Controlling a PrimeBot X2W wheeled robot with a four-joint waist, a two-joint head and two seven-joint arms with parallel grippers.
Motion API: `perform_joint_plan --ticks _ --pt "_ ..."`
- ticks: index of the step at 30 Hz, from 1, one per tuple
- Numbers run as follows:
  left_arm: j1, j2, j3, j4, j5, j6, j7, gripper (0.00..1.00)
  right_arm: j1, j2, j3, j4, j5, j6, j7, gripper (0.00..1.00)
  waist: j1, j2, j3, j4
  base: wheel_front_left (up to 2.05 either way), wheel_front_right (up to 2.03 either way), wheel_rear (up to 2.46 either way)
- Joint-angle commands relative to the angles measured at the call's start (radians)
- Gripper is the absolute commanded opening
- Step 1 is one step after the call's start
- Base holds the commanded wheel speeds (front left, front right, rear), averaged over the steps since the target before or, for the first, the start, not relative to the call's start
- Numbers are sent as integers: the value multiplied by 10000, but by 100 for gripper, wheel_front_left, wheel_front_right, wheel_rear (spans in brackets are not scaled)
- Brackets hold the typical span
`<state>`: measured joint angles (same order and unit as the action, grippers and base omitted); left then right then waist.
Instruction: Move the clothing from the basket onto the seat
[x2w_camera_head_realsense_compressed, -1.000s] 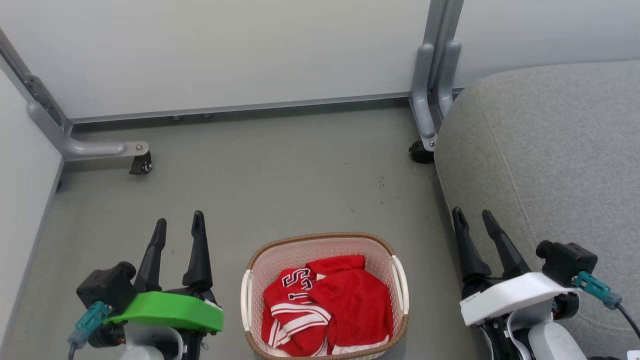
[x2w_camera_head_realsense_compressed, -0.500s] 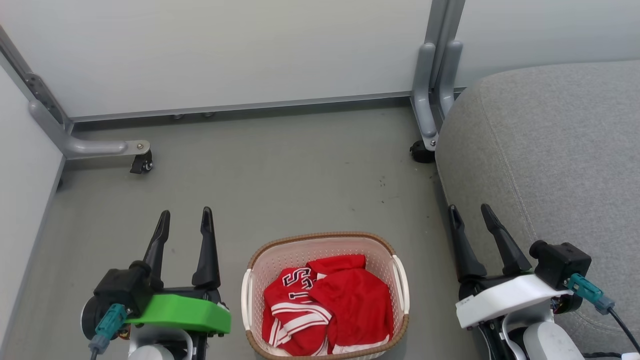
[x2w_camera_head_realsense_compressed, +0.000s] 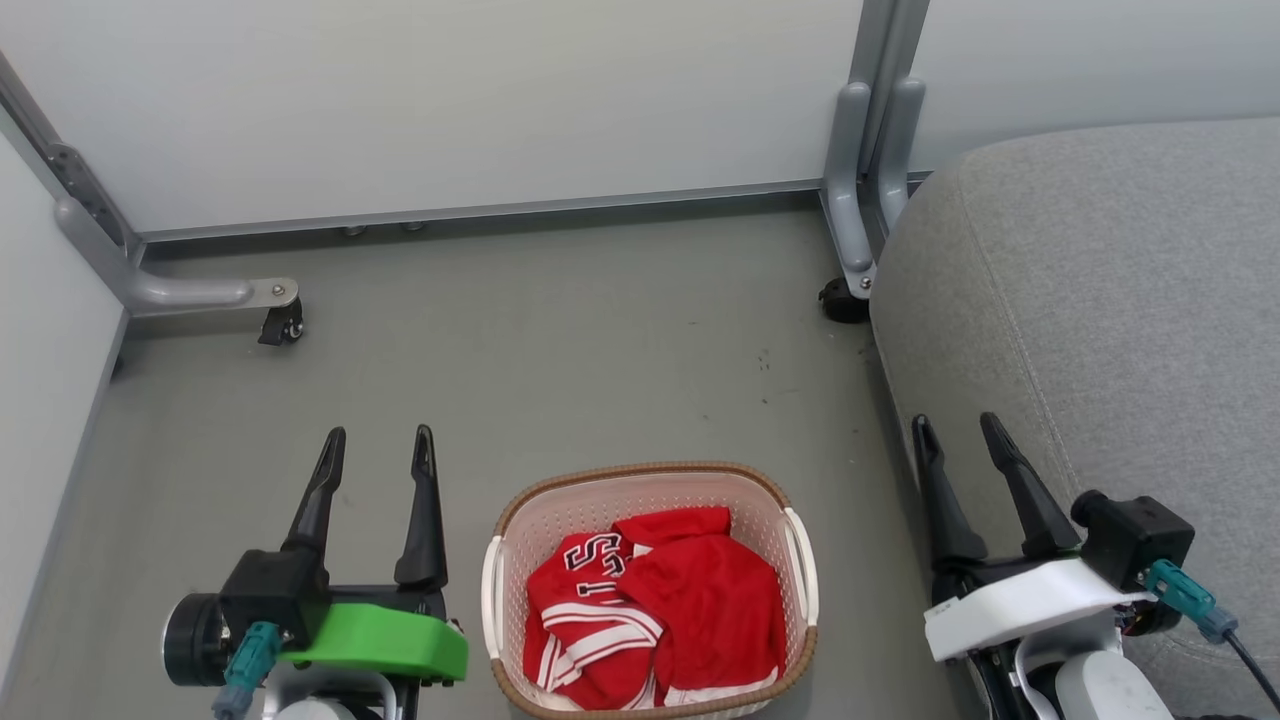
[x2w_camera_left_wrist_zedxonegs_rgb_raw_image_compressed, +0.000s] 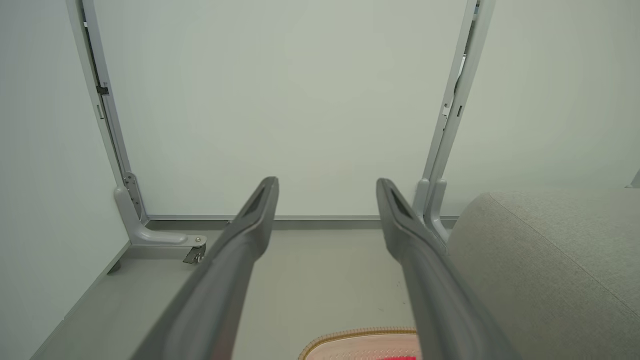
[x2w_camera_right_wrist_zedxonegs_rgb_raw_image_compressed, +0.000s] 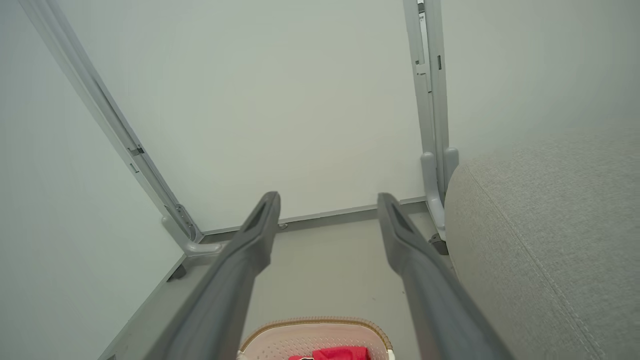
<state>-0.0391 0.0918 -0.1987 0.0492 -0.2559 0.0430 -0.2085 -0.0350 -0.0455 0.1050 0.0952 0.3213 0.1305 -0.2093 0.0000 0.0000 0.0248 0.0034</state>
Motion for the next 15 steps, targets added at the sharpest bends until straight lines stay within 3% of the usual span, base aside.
perform_joint_plan --ticks 1,15 --pt "76 19 10 -20 238 -42 -96 100 73 -55 -70 15 -14 3 -89 100 0 0 17 -9 0 0 0" --pt "104 -172 -37 140 1346 -216 -370 100 -9 -61 -61 79 -875 3 -362 100 0 0 237 -72 0 0 0"
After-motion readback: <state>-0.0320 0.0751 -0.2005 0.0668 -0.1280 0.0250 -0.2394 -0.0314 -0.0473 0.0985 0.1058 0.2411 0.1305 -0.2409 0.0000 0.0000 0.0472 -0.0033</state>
